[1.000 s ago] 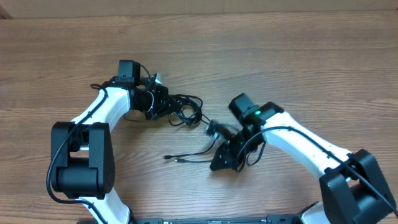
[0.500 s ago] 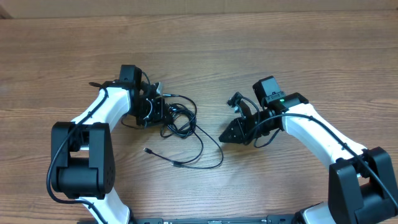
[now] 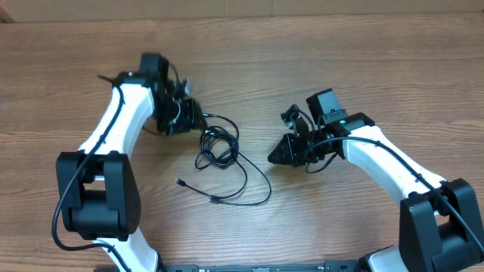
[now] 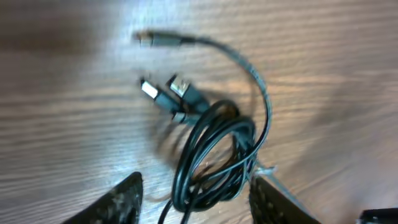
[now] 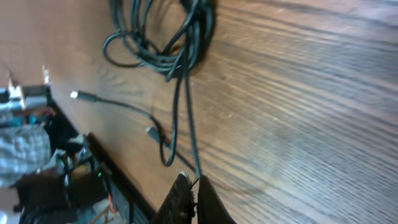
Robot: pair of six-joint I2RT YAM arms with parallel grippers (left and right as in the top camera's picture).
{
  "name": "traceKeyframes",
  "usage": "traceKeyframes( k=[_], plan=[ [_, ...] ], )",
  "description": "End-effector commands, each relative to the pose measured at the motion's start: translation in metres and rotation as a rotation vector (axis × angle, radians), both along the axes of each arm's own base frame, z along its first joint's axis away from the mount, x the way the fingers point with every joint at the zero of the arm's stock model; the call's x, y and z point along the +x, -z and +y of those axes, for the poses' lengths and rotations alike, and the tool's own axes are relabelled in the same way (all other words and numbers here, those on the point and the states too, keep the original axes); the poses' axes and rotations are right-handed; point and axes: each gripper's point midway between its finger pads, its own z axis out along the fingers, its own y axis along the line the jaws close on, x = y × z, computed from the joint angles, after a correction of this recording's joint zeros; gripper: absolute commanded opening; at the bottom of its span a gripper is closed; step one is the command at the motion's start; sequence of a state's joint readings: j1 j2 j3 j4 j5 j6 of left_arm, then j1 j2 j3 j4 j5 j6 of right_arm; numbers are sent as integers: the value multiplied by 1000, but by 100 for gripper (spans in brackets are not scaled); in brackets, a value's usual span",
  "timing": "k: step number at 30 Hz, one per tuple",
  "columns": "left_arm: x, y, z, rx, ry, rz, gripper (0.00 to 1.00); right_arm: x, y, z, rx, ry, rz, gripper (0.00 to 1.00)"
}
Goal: Untangle cables
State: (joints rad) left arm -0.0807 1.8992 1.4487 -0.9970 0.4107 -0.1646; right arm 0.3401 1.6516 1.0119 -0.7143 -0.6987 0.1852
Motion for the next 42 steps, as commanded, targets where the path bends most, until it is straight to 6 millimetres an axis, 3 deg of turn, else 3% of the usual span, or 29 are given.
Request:
traceKeyframes(
  k=[1,5,12,13,15,17,20,23,26,28,37,42],
  plan=[
    [-3,2,-3,106,1,7,56,15,-4,-7,-54,87,-24,5],
    [-20,24,-5,218,17,41,55,18,-4,-7,-52,89,-37,6],
    [-34,59,-11,269,37,26,51,18,-4,-7,-53,88,-38,11],
    [-34,62,-11,268,37,23,43,18,-4,-7,-53,88,-37,11],
    [-34,64,-11,268,36,21,4,18,-4,-7,-54,87,-38,11],
    [-34,64,-11,266,34,19,4,20,-4,-7,-56,90,-47,11],
    [-30,63,-14,255,84,-12,4,28,-6,-5,-47,94,-88,26],
    [-31,56,-42,123,316,-93,4,40,-11,-2,-26,120,-125,35],
    [-44,42,-77,-72,575,-183,4,52,-14,-5,-19,209,-111,37],
    [-53,35,-89,-149,675,-219,4,59,-15,-11,-11,267,-84,37],
    [-58,31,-83,-117,695,-215,4,68,-13,-31,-14,349,-48,40],
    [-53,49,-50,115,485,-84,4,66,-7,-23,-17,325,-44,42]
  ],
)
